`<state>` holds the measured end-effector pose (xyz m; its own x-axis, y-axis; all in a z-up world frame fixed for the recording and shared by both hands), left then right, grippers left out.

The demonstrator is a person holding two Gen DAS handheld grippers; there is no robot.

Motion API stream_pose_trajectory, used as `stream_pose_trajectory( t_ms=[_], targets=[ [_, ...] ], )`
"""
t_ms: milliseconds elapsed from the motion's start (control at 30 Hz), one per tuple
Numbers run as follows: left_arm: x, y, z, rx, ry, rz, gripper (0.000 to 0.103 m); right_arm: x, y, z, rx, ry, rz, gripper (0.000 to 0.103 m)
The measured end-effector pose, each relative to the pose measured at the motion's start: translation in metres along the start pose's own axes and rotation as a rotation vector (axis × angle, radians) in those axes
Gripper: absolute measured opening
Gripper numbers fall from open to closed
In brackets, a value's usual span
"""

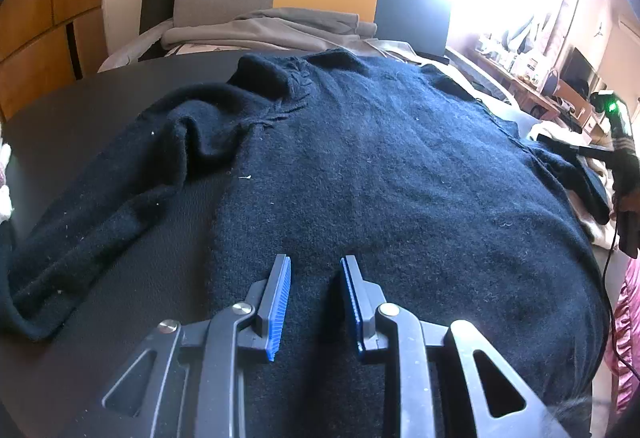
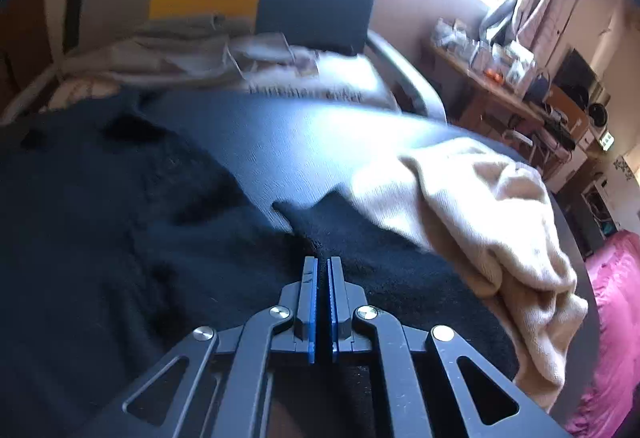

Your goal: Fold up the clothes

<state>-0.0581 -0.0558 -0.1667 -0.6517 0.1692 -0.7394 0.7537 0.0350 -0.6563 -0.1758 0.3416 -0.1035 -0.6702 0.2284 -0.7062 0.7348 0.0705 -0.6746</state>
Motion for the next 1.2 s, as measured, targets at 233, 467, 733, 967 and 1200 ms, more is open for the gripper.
stream_pose_trajectory(
  t_ms=[233,467,733,967,1200],
  targets=[
    [0.001,-0.001,0.000,-0.010,-0.001,0.010,0.025,-0.022,-0.019,0.074,-0.062,-0.185,-0.064,0.005],
    [-0.001,-0.016,-0.002,-0.083,0.087,0.077,0.026,-0.035,0.004,0.156,-0.132,-0.398,-0.036,0.014],
    [0.008,-0.081,-0.054,-0.189,0.426,0.109,0.026,-0.084,0.073,0.157,-0.090,-0.425,-0.069,0.053],
    [0.073,-0.111,-0.132,-0.167,0.514,0.245,0.028,-0.064,0.121,0.128,-0.004,-0.341,-0.001,0.075],
    [0.126,-0.113,-0.144,-0.355,0.488,0.362,0.030,-0.059,0.119,0.141,-0.038,-0.380,-0.009,0.098]
  ],
)
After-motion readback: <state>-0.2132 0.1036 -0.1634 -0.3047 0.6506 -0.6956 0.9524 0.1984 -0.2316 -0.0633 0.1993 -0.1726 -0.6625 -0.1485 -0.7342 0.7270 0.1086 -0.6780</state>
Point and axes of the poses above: each gripper's, at about its wrist camera, not at the fingertips, and x roughly the way its jaws point, z to its left, y to its underside, the point moved 5 cm from there along x, roughly the way its jaws point, and after that the axes turned 3 degrees about -z, right-handed, at the moved point
